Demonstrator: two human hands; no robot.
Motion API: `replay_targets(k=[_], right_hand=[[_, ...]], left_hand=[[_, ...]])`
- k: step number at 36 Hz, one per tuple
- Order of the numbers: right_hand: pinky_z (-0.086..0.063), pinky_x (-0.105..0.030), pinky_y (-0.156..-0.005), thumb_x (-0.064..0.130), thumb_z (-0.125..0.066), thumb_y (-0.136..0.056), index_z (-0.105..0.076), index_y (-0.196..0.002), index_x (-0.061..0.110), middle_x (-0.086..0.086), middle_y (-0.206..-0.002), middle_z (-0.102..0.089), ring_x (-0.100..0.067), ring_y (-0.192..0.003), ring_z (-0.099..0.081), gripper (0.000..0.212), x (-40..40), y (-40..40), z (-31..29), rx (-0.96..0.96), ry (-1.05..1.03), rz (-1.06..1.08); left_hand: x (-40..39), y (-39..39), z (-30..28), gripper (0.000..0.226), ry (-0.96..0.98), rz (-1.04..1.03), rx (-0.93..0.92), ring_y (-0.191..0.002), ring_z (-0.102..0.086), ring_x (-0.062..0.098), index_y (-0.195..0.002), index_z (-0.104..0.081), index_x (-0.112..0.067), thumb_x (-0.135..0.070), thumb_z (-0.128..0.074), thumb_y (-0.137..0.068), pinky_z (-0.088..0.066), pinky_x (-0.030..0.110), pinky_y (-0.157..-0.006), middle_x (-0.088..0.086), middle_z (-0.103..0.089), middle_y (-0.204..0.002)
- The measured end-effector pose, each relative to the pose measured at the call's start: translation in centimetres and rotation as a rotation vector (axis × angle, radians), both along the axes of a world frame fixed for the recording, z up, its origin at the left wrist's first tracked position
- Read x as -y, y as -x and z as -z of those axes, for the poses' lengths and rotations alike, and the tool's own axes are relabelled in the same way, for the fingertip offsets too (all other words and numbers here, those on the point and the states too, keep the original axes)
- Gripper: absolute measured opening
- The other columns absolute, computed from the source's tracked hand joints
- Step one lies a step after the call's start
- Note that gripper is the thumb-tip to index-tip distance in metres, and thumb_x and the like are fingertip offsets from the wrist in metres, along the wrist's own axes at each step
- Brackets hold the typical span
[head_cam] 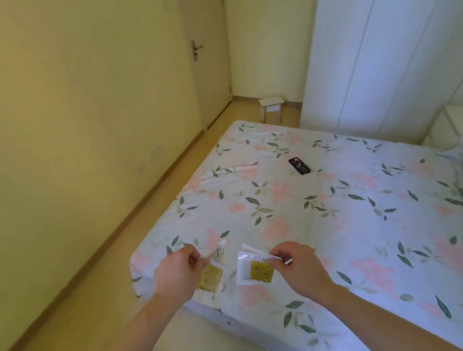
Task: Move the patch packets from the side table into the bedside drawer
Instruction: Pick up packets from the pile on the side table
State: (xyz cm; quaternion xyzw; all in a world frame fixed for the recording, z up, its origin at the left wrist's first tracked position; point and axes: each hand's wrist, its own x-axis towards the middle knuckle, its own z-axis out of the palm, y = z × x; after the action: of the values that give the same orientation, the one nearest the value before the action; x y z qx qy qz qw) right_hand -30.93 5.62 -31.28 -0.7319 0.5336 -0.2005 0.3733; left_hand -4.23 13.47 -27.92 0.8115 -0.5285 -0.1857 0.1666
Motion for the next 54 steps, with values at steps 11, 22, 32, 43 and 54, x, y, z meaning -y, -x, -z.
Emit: replay_targets(k=[11,22,32,43,54], right_hand=[[-0.050,-0.019,-0.071,0.023,-0.070,-0.089,-0.071,-0.082,0.028,0.012,-0.082,-0.069,-0.004,-0.078,-0.063,0.008,10.6,-23.9,-1.4,0.029,0.020,-0.269],[-0.051,-0.020,-0.072,0.022,-0.072,-0.089,-0.073,-0.085,0.025,0.014,-0.082,-0.071,-0.003,-0.078,-0.064,0.005,15.1,-45.6,-1.5,0.082,0.063,-0.272],[-0.047,-0.011,-0.069,0.026,-0.074,-0.088,-0.070,-0.081,0.032,0.015,-0.082,-0.070,0.001,-0.079,-0.061,0.010,17.5,-55.5,-1.5,0.083,0.015,-0.028],[-0.060,-0.033,-0.068,0.027,-0.073,-0.089,-0.073,-0.080,0.027,0.017,-0.074,-0.070,-0.006,-0.074,-0.066,0.009,29.3,-62.6,-0.1,0.119,0.023,0.205],[-0.056,-0.027,-0.070,0.027,-0.072,-0.090,-0.073,-0.080,0.028,0.015,-0.077,-0.072,-0.003,-0.075,-0.066,0.010,42.8,-68.1,-1.5,0.174,0.007,0.378]], left_hand=[[3.5,-20.7,-2.8,0.030,0.090,-0.287,0.020,-0.052,-0.053,0.010,-0.068,-0.055,-0.029,-0.043,-0.071,-0.089,-0.035,0.025,-0.046,-0.007,-0.058,-0.055],[6.8,-42.5,-2.4,0.028,0.111,-0.314,0.001,-0.052,-0.055,0.011,-0.070,-0.056,-0.028,-0.041,-0.069,-0.091,-0.034,0.025,-0.044,-0.006,-0.060,-0.056],[14.7,-57.4,-2.8,0.027,0.081,-0.088,0.045,-0.056,-0.056,0.005,-0.072,-0.056,-0.030,-0.046,-0.067,-0.091,-0.041,0.026,-0.051,-0.010,-0.061,-0.059],[33.3,-65.1,-2.8,0.028,0.116,0.138,0.032,-0.059,-0.058,0.005,-0.072,-0.055,-0.030,-0.046,-0.068,-0.090,-0.042,0.025,-0.053,-0.012,-0.062,-0.062],[51.5,-71.8,-4.1,0.028,0.138,0.289,0.020,-0.057,-0.059,0.005,-0.070,-0.054,-0.031,-0.045,-0.070,-0.090,-0.043,0.023,-0.052,-0.014,-0.063,-0.061]])
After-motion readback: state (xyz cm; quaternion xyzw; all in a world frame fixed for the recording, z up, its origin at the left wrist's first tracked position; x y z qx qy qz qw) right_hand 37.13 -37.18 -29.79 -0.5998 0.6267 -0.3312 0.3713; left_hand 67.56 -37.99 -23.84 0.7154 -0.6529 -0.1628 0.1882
